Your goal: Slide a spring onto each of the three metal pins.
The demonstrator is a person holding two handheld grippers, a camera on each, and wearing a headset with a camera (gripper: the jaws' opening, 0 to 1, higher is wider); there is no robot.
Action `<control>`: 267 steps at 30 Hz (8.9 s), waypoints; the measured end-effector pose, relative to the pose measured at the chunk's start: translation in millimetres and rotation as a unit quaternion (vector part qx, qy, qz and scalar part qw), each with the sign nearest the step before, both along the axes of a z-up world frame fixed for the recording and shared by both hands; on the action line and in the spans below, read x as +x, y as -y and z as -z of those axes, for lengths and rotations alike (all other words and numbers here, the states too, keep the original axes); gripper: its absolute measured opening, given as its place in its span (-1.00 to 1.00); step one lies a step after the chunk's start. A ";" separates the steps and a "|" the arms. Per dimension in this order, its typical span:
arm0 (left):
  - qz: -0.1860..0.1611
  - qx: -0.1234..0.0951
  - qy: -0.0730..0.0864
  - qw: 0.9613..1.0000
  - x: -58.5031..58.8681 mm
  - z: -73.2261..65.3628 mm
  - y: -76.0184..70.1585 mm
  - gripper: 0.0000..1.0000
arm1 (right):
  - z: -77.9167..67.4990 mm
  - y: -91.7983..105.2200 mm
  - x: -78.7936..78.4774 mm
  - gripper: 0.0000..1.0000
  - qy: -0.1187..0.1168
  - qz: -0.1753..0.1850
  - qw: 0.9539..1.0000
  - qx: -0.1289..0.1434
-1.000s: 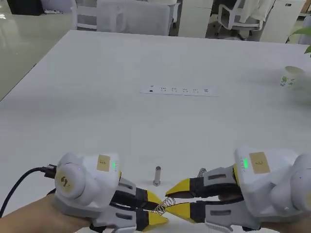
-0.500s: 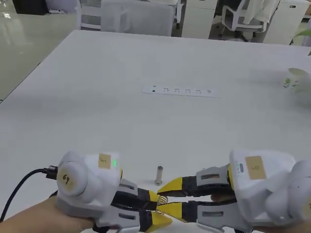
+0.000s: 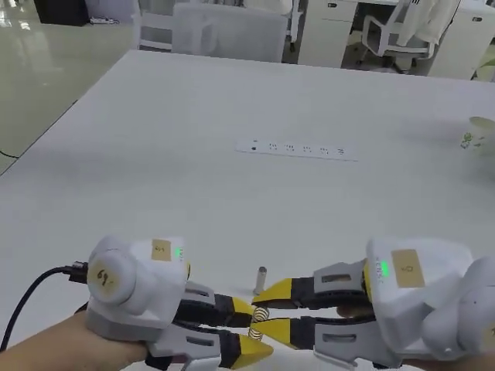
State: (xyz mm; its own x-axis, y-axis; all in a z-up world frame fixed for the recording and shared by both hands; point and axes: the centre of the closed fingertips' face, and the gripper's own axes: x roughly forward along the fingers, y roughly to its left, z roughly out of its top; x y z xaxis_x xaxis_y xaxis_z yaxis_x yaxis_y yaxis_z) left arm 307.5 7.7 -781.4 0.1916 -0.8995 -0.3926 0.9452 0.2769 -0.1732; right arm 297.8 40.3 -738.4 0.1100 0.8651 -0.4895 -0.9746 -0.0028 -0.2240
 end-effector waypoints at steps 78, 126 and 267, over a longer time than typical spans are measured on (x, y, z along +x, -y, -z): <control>-0.178 0.018 -0.017 0.984 5.4 3.9 -118.6 0.96 | 13.1 21.5 36.8 -0.85 0.034 0.081 0.996 -0.027; -0.256 -0.001 0.005 0.967 15.0 -3.8 -157.9 0.86 | 15.5 4.4 105.8 -0.85 -0.002 0.152 0.988 -0.006; -0.245 0.013 0.012 0.969 0.3 -17.8 -167.8 0.69 | 90.5 -131.8 37.9 -0.71 -0.141 0.143 0.980 0.011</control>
State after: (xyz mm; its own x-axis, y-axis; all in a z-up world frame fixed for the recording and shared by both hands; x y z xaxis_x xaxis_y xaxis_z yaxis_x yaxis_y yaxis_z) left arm 307.9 175.5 -763.6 0.6030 -0.6878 -0.4042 0.7023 0.6980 -0.1401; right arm 335.7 172.1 -828.9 0.2132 0.8295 -0.5161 -0.9578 0.2817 0.0572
